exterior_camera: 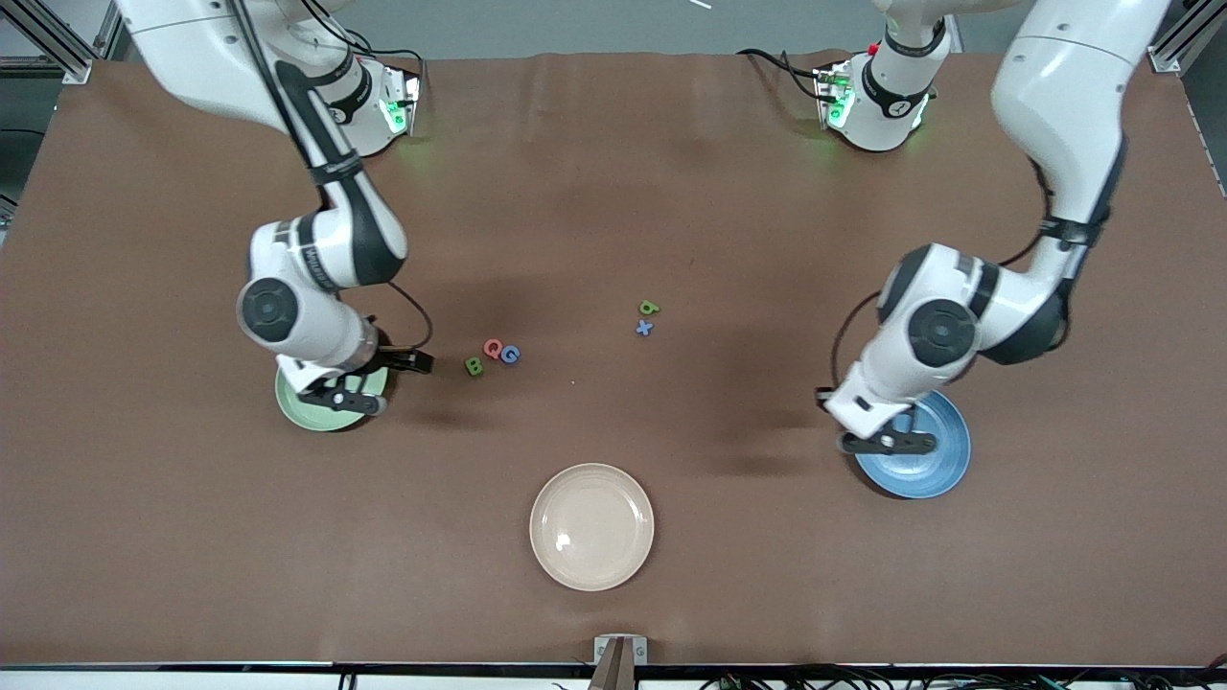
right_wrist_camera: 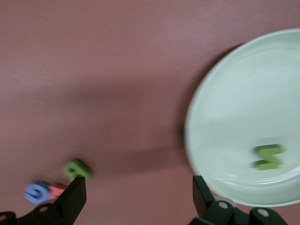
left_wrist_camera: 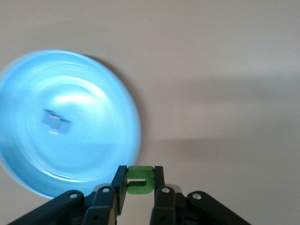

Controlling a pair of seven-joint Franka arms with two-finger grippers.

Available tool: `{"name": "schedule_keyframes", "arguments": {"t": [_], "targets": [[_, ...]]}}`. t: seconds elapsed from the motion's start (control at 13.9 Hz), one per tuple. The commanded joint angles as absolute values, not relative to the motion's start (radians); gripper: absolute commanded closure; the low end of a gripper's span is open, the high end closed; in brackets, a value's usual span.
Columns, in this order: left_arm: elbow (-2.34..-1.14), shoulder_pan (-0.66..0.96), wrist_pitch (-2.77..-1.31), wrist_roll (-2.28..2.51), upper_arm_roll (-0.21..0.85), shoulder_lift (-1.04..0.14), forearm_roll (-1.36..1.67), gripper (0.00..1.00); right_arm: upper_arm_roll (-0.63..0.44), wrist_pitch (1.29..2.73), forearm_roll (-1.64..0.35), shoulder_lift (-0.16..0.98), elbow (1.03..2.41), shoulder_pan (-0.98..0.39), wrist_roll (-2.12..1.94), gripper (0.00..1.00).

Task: Sort upper and lower case letters into plates
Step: 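Drop the green n in the blue plate while the right gripper grasps the B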

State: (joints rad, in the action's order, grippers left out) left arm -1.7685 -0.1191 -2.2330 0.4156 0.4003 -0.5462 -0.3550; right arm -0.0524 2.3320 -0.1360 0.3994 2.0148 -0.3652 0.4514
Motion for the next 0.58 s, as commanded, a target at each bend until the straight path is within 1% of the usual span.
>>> {"name": "schedule_keyframes", "arguments": {"t": [0.0,0.14,0.22,0.29,0.36,0.43,0.5], "targets": [[-1.752,-0.175,-2.253,0.388,0.413,-0.595,-0.414,0.96,-0.061,2.442,-0.140,0.457,2.022,-0.431,0.651,0.00],[-1.752,-0.213,-2.287,0.388,0.413,-0.635,-0.416,0.92,-0.061,2.500,-0.140,0.491,2.023,-0.468,0.768,0.00],[-1.750,-0.222,-2.292,0.387,0.413,-0.647,-0.417,0.86,-0.061,2.526,-0.138,0.509,2.025,-0.488,0.835,0.00],[-1.750,-0.225,-2.292,0.388,0.413,-0.649,-0.417,0.77,-0.063,2.546,-0.138,0.521,2.025,-0.508,0.883,0.00],[-1.752,-0.225,-2.292,0.388,0.413,-0.649,-0.416,0.54,-0.063,2.559,-0.137,0.531,2.026,-0.523,0.917,0.00],[-1.752,-0.225,-2.292,0.390,0.413,-0.647,-0.416,0.14,-0.063,2.560,-0.137,0.532,2.029,-0.529,0.939,0.02],[-1.753,-0.227,-2.290,0.388,0.413,-0.646,-0.417,0.00,-0.063,2.560,-0.137,0.532,2.032,-0.531,0.946,0.06]]}}
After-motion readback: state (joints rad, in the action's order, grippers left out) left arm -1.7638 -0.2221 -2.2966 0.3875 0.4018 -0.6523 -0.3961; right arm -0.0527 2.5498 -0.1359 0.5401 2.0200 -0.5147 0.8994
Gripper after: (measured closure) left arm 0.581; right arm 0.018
